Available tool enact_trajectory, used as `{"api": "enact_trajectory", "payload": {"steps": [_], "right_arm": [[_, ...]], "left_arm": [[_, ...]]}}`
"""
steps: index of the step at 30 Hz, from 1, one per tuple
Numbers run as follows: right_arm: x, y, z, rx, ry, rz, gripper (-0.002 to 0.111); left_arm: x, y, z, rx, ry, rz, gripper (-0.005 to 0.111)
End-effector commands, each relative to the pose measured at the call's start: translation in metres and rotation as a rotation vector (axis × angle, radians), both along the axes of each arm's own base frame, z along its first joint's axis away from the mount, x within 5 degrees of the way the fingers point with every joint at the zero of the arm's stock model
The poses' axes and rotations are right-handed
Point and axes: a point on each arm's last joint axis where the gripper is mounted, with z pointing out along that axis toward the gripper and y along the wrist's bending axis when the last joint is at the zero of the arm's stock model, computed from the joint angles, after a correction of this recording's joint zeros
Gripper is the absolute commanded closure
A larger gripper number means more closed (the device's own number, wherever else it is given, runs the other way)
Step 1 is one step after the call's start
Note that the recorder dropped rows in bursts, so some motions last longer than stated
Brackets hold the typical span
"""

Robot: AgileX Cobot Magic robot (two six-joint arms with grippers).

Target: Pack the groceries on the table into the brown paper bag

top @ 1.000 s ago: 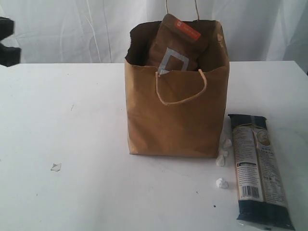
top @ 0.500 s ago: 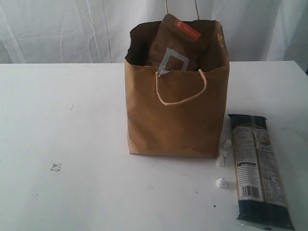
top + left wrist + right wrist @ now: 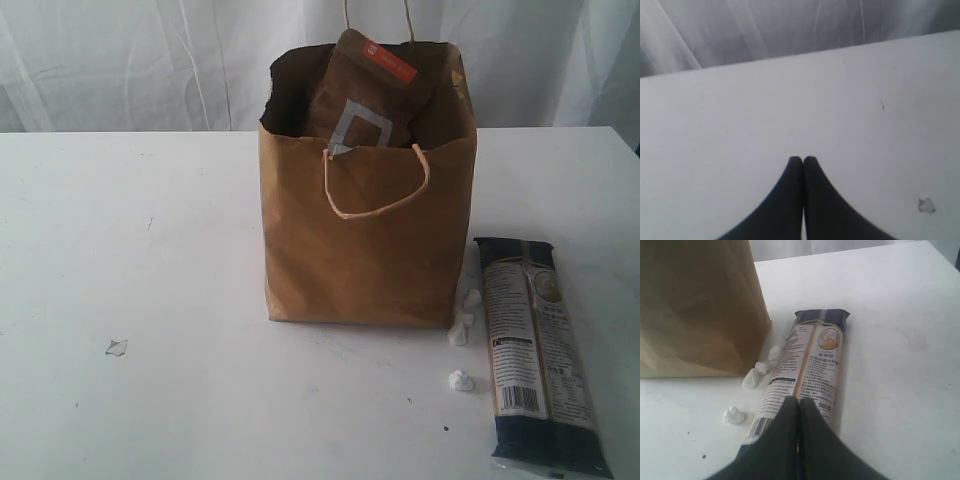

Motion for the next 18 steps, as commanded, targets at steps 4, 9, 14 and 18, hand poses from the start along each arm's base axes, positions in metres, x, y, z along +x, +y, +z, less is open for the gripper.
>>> {"api": "enact_trajectory", "payload": {"steps": [4,9,14,18], "right_arm": [[0.0,0.0,-0.003,-0.002,0.005,-0.006,0.108],[0.0,0.0,-0.003,-0.002,0.005,-0.006,0.108],[0.0,0.0,-0.003,-0.002,0.005,-0.006,0.108],[0.0,0.0,-0.003,-0.002,0.005,-0.006,0.108]], "left_arm": [[-0.001,-0.001,-0.008,-0.141,0.079,0.046,0.107],[-0.007,0.001,-0.021,-0.152,0.137,0.076,0.107],[-0.008,0.004,-0.053,-0.243,0.147,0.152,0.107],[-0.014,0.003,-0.077,-0.256,0.109,0.145,0.107]]}}
